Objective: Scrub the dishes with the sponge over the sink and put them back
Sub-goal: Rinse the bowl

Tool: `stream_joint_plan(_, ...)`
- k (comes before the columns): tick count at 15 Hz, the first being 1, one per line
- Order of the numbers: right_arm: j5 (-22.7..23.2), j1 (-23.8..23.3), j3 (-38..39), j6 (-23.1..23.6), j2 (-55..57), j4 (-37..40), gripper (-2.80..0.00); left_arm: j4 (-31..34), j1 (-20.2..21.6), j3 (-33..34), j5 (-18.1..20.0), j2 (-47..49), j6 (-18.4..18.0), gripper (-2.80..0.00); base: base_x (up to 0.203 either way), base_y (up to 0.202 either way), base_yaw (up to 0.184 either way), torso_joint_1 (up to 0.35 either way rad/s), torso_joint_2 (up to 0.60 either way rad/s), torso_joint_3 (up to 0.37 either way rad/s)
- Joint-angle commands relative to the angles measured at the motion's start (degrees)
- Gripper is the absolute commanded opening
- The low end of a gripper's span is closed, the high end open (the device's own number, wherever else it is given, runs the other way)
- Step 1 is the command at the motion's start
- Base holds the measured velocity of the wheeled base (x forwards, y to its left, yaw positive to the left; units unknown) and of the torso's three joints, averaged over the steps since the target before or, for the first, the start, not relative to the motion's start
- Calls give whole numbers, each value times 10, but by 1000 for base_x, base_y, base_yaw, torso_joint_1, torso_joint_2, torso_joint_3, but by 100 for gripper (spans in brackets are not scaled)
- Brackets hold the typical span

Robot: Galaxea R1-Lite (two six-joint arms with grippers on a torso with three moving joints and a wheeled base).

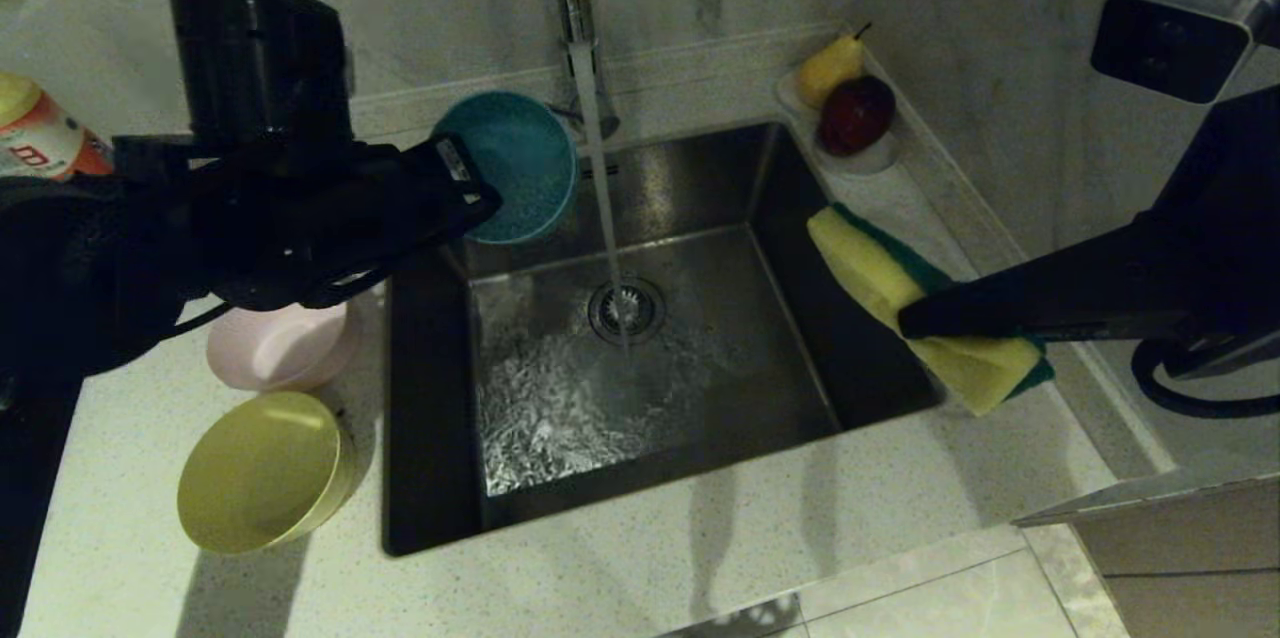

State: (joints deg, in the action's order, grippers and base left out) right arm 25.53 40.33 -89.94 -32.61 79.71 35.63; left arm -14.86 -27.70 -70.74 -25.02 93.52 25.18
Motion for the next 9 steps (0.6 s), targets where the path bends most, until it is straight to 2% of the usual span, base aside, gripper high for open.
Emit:
stream_joint_plan(1, 1, 0, 4, 2, 0, 1, -280, -148, 0, 63, -3, -31, -81, -280, 0, 0, 0, 0, 0, 0)
stream_joint_plan(3, 2, 0, 3, 2, 3, 1, -280, -259, 0, 94, -3, -34, -145, -280, 0, 0, 0, 0, 0, 0)
stream_joint_plan(5, 1, 0, 4, 4, 6, -1, -280, -330, 0, 115, 0, -28, -189, -280, 0, 0, 0, 0, 0, 0)
stream_joint_plan(7, 1, -1, 5, 2, 6, -3, -280, -367, 0, 117, 1, -20, -202, -280, 0, 0, 0, 0, 0, 0)
stream_joint_plan(9, 2, -1, 11, 2, 6, -4, -280, -439, -1, 118, 3, -24, -230, -280, 0, 0, 0, 0, 0, 0)
